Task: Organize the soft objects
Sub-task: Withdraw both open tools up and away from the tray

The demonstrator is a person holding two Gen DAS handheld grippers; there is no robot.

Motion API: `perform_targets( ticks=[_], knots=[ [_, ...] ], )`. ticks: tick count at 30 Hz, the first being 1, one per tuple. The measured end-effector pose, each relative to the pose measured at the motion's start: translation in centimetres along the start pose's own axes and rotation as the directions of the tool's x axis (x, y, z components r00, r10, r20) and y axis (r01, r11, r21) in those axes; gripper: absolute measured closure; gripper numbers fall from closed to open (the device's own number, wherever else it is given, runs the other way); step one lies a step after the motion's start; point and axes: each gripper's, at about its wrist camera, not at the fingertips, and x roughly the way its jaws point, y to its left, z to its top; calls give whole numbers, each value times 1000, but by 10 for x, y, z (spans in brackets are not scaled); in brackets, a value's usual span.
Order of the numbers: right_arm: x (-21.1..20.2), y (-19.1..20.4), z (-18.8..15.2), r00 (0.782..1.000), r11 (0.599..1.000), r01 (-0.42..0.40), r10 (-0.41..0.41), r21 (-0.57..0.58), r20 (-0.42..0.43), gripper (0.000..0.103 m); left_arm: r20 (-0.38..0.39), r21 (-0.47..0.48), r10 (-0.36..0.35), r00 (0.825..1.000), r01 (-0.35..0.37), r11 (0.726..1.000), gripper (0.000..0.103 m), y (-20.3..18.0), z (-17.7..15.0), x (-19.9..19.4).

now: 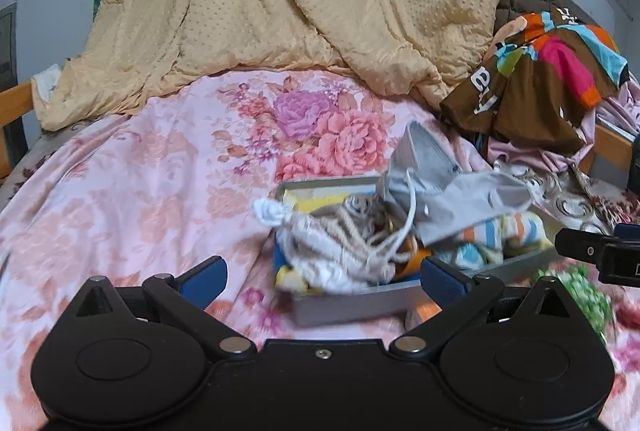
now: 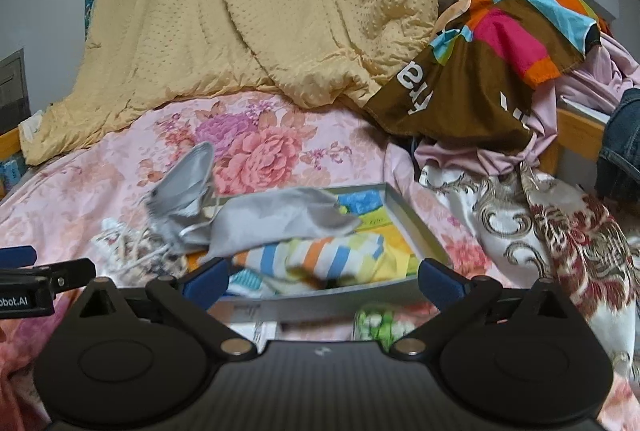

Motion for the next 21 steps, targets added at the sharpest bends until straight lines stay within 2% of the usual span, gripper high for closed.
perform_targets(
  ticks=[10,21],
  knots=[
    [-58,16,-25,999,1000,-28,28,-5,-20,0,-48,-33,10,999,-12,999,1,5,-26,-55],
    [-100,15,-49,997,999,-22,23,28,-67,0,-153,-66,17,988,-28,997,1,8,-52,-92]
  ],
)
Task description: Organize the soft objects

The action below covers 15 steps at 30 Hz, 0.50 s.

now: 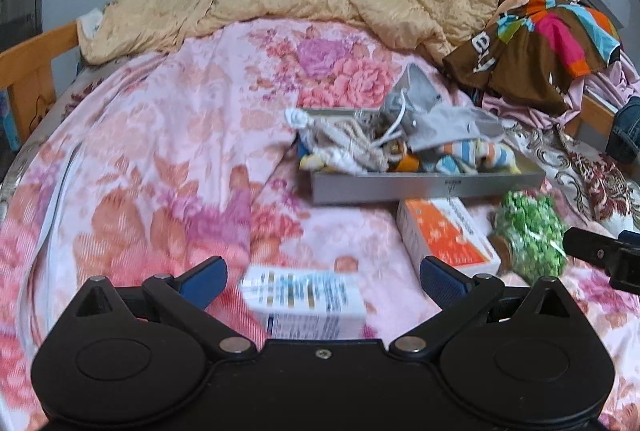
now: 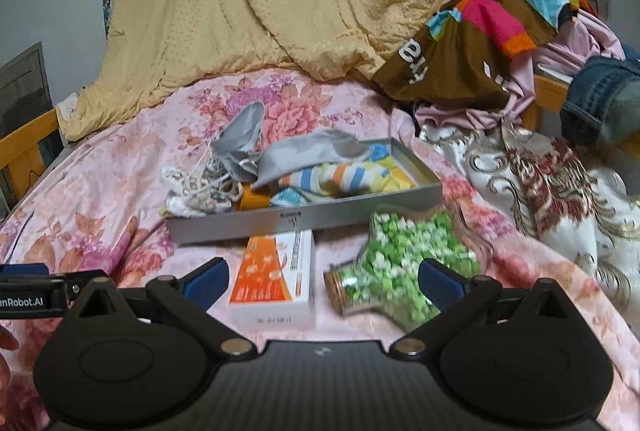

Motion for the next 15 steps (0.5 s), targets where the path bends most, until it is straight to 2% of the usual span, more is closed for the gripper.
perform_targets(
  ticks=[15],
  knots=[
    [-18,-4,-13,999,1000,13,-12,19,-38,0,-46,49,30,999,-27,998,1,-9,-21,-12]
  ],
)
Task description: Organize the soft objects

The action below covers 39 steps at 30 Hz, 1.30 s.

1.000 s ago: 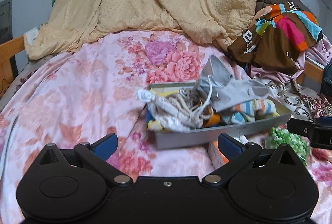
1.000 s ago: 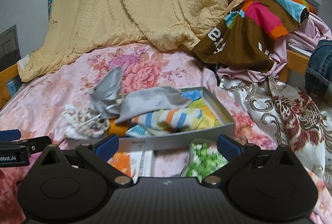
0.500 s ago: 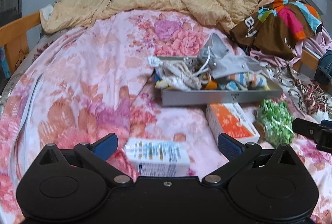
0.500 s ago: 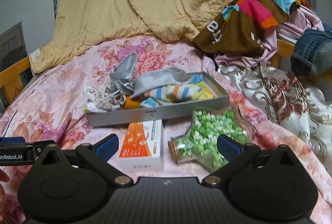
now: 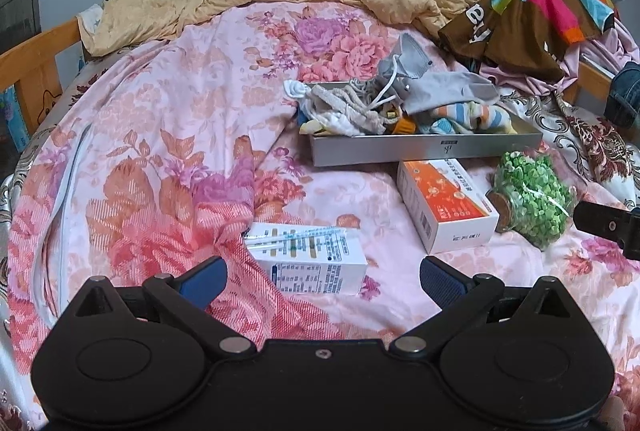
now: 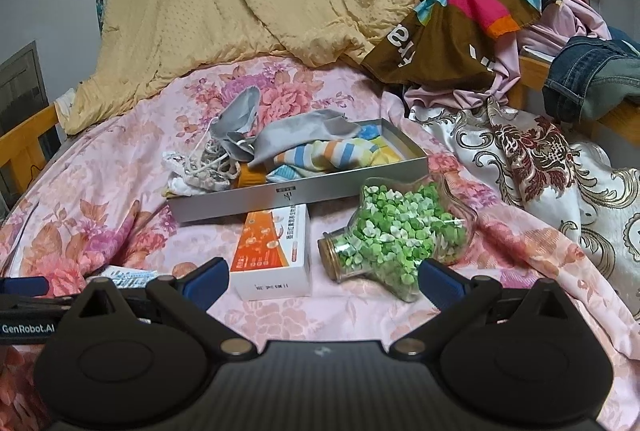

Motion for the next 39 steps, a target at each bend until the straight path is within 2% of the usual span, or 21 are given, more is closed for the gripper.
perform_targets(
  ticks=[8,39],
  knots=[
    [4,0,-4,999,1000,10,-11,-7,-43,0,-7,10,6,1000,-6,1000,1,-2,-2,0],
    [5,0,-6,999,1000,13,-14,-9,-52,0,-9,9,8,1000,-7,1000,1,-1,-3,1]
  ],
)
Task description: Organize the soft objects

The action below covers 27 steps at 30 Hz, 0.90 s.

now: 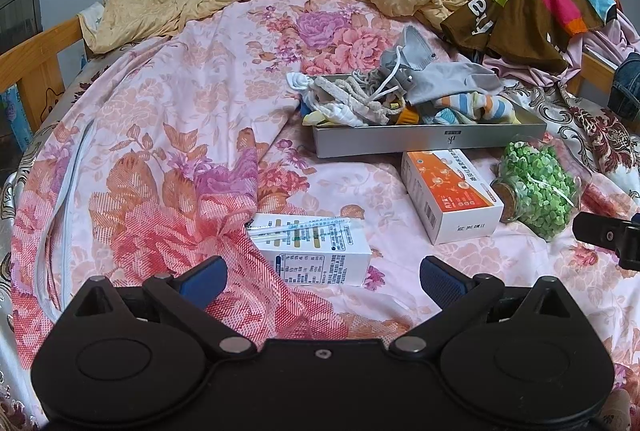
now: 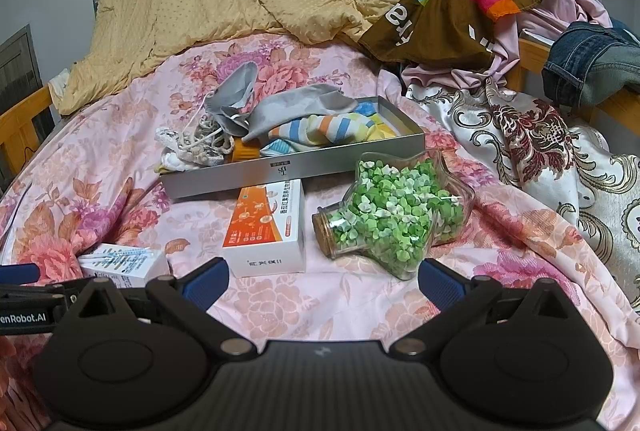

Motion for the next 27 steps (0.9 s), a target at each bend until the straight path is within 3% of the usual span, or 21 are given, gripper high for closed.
perform_targets(
  ticks=[22,27],
  knots=[
    [0,0,1,1000,1000,0,0,-2,-1,0,-6,2,-2,1000,2,1000,1,-1,-3,1],
    [1,0,0,1000,1000,0,0,-1,-2,0,-37,-3,-9,999,9,1000,1,0,-6,2]
  ],
)
